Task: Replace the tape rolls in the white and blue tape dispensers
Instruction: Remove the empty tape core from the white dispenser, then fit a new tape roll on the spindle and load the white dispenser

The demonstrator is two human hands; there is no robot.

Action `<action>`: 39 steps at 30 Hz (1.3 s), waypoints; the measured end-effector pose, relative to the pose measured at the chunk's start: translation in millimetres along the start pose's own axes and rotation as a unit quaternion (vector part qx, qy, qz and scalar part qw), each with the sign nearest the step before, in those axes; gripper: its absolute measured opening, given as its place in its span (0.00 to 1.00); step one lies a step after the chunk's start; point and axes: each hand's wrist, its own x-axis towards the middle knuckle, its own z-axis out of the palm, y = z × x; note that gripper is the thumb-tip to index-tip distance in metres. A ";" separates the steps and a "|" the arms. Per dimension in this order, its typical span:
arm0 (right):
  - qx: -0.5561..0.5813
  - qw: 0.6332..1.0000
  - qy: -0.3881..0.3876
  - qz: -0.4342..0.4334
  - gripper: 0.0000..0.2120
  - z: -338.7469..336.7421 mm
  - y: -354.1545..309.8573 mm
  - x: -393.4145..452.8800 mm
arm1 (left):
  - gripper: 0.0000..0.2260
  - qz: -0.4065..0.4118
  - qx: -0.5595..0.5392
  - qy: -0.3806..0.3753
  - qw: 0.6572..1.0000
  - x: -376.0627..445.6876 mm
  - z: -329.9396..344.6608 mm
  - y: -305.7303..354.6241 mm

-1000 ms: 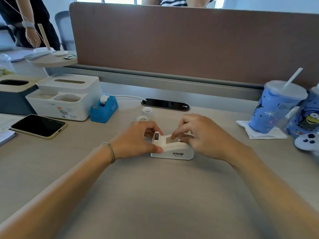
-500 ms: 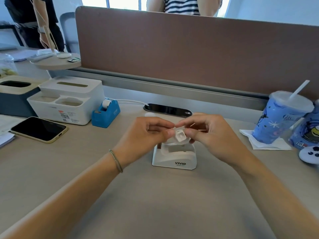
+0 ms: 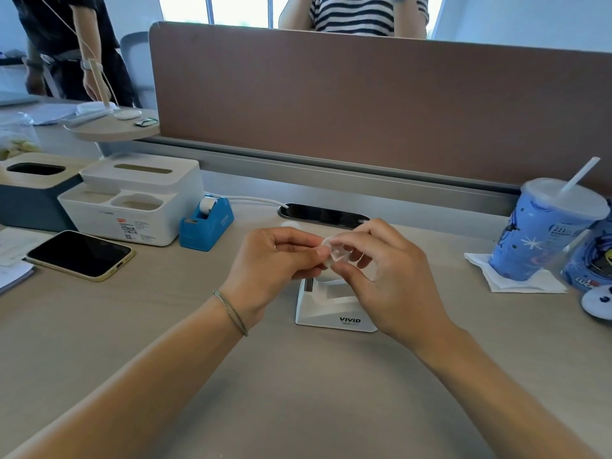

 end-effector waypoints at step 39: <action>0.126 0.982 -0.025 0.139 0.06 26.4 14.9 54.9 | 0.09 0.102 0.626 0.062 0.770 44.4 -59.3 -23.8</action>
